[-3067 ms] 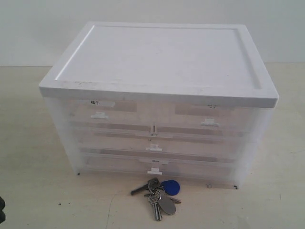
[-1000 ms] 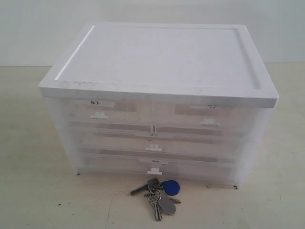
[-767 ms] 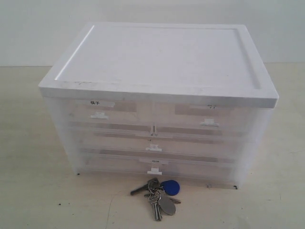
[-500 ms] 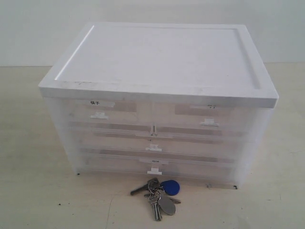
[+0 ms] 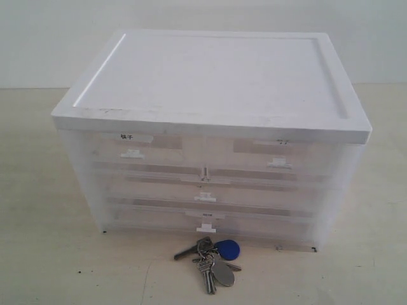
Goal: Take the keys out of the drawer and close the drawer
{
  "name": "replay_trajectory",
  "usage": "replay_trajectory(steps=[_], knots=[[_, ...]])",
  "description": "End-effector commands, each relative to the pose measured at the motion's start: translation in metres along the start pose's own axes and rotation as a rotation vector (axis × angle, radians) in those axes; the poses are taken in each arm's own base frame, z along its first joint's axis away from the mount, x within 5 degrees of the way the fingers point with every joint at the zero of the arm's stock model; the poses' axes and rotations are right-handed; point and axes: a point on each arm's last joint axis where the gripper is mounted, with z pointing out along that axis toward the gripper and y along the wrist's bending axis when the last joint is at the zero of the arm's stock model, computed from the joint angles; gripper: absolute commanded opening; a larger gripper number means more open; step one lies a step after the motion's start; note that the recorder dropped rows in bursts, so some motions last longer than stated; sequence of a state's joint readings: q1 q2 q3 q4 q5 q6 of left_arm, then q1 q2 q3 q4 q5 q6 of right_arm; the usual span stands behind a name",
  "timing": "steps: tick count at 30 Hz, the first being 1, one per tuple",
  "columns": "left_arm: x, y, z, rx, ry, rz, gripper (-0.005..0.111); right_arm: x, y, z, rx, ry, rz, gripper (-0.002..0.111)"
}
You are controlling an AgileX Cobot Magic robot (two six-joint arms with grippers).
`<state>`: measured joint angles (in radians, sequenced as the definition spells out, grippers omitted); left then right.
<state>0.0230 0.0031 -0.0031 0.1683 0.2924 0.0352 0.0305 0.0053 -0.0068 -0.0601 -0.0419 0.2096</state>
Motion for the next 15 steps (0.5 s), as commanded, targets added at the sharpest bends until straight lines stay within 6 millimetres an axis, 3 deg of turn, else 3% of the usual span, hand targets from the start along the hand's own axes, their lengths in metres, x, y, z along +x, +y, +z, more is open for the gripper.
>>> replay_trajectory(steps=[1, 5, 15], knots=[[0.001, 0.0, 0.0, -0.005, 0.001, -0.005, 0.005, 0.019, -0.004, -0.002, 0.028, 0.196, -0.144, 0.0], [0.001, 0.0, 0.0, -0.005, 0.001, -0.005, 0.005, 0.034, -0.007, -0.007, 0.047, 0.367, -0.168, 0.0], [0.001, 0.0, 0.0, -0.005, 0.001, -0.005, 0.005, 0.034, -0.007, -0.007, 0.048, 0.371, -0.17, 0.0]])
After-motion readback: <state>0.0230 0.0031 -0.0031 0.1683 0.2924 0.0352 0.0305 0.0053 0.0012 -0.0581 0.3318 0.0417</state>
